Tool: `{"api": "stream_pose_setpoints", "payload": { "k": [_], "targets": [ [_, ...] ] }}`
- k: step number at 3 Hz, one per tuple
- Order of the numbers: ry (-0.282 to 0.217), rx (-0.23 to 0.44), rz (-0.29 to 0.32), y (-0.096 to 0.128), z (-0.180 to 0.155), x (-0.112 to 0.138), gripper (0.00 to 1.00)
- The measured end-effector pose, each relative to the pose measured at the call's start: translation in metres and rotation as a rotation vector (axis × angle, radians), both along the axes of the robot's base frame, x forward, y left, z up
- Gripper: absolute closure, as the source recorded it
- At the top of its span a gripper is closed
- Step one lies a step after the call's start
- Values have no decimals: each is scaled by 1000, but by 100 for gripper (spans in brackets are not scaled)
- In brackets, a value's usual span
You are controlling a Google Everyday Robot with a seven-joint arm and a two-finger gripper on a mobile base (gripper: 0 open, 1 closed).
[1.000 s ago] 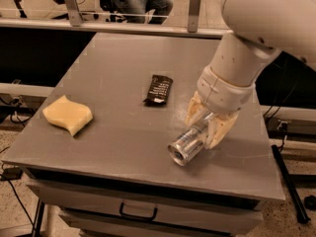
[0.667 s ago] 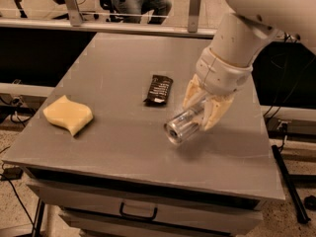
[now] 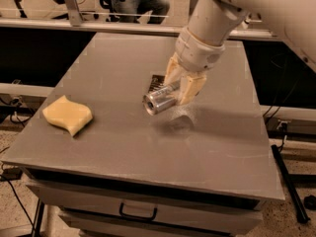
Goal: Move redbull can near rxbar chocolate
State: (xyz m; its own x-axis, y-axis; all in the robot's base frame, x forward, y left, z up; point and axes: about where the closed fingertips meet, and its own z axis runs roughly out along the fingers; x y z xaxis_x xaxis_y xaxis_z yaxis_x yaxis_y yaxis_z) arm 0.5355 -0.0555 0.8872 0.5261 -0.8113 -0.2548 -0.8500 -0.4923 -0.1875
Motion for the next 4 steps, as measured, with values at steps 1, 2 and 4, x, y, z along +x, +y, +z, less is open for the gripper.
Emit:
{"api": "stream_pose_setpoints", "payload": {
  "k": [1, 2, 4],
  "targets": [
    [-14, 29, -63, 39, -4, 38, 61],
    [-17, 29, -111, 59, -13, 58, 61],
    [-8, 26, -189, 73, -26, 82, 22]
  ]
}}
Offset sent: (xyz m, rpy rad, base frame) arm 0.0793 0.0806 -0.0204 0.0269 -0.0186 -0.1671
